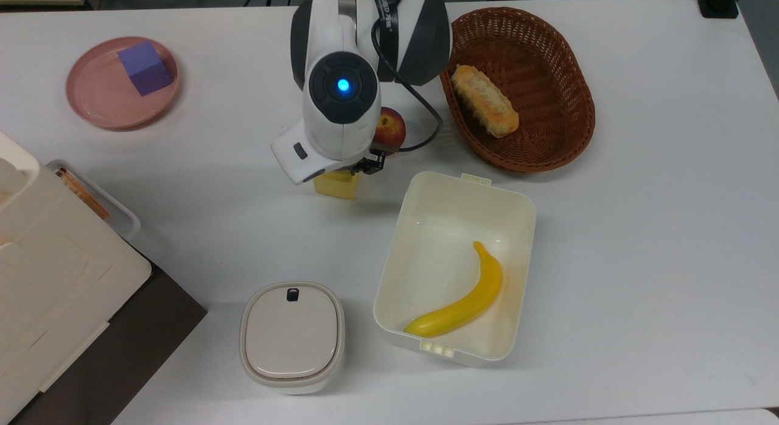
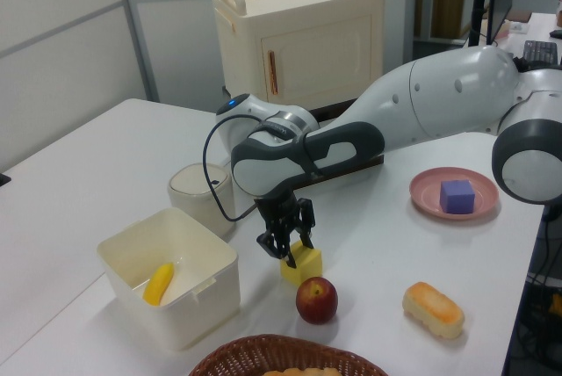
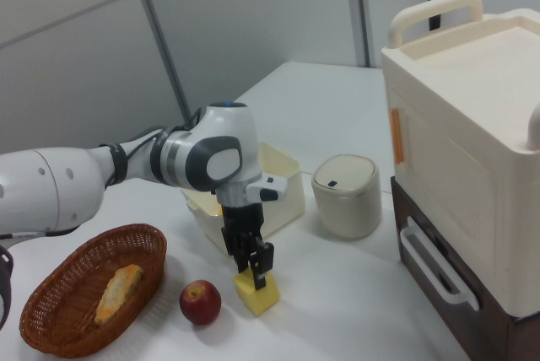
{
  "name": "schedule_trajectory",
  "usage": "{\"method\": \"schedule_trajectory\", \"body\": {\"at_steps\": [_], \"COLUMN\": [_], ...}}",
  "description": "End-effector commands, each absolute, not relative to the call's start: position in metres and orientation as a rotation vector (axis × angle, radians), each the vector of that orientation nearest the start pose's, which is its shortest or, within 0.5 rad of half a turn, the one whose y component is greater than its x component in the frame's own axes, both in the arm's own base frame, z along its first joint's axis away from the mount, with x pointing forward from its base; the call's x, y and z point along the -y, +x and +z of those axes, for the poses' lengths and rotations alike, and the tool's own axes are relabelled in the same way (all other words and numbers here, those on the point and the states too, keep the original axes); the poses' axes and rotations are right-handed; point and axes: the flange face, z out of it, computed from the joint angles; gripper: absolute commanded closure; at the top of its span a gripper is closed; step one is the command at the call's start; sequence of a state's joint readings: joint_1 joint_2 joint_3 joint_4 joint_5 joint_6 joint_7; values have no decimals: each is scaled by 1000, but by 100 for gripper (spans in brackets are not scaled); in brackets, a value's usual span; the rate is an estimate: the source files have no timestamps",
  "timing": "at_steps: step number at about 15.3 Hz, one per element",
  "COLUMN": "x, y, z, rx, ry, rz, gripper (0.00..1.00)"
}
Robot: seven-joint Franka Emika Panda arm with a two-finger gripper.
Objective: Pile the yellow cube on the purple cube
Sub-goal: 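Close the gripper on the yellow cube and lift it, then carry the yellow cube over the purple cube on the pink plate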
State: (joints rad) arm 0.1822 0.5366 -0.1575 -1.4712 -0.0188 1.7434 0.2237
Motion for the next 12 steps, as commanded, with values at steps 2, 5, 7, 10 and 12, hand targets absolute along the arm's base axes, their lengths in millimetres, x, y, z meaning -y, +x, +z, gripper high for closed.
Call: {"method": "schedule_trajectory", "body": {"at_steps": [2,5,7,10,12], "x": [5,39,60,89,111], "y": [658,648,640,625,613], "z": [430,480,503,514,523], "rx": [-263,-276,-278,-199,-167], "ry": [-3232,-3229,-3225,-3239,-3243], "rz": [277,166,120,187,192], "gripper": [70,73,73,72,72]}}
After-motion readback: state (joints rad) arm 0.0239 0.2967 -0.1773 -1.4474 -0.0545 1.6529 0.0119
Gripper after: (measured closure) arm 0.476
